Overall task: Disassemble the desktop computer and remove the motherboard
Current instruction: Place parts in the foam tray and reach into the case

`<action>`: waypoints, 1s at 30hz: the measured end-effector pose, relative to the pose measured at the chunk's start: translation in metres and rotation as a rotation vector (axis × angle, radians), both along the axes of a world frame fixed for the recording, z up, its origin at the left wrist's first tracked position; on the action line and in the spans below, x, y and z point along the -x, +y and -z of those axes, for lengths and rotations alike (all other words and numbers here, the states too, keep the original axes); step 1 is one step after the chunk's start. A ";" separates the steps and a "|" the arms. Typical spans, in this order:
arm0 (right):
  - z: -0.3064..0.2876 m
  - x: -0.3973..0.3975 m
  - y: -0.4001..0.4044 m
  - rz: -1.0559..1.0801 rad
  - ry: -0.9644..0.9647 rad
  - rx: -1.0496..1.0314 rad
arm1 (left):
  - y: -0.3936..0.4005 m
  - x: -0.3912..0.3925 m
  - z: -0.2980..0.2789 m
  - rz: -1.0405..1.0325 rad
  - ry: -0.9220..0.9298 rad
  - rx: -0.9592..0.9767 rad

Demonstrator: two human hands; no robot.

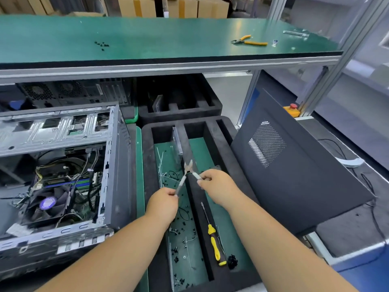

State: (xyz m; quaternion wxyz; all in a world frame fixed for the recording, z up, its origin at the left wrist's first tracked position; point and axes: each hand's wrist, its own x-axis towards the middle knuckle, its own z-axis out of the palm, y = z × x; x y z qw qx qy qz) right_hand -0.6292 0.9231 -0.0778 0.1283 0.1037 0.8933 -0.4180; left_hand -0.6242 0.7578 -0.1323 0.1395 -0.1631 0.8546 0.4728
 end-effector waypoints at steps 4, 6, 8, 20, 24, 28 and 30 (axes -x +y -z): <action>0.006 0.008 -0.015 0.041 0.008 0.011 | 0.002 -0.005 0.005 -0.017 -0.027 -0.064; 0.008 0.013 -0.018 0.029 -0.012 -0.029 | 0.003 -0.008 0.004 -0.041 -0.034 -0.075; 0.010 0.019 -0.022 0.010 -0.051 -0.025 | 0.002 -0.011 0.003 -0.062 -0.057 -0.115; 0.036 0.008 -0.082 -0.347 -0.312 -0.568 | -0.009 -0.024 -0.022 -0.167 0.214 -0.240; 0.047 -0.001 -0.089 -0.484 -0.392 -0.643 | -0.013 -0.024 -0.022 -0.175 0.205 -0.236; 0.045 0.004 -0.085 -0.530 -0.446 -0.648 | -0.016 -0.026 -0.022 -0.182 0.175 -0.255; 0.039 0.011 -0.081 -0.473 -0.458 -0.624 | -0.016 -0.026 -0.023 -0.179 0.172 -0.270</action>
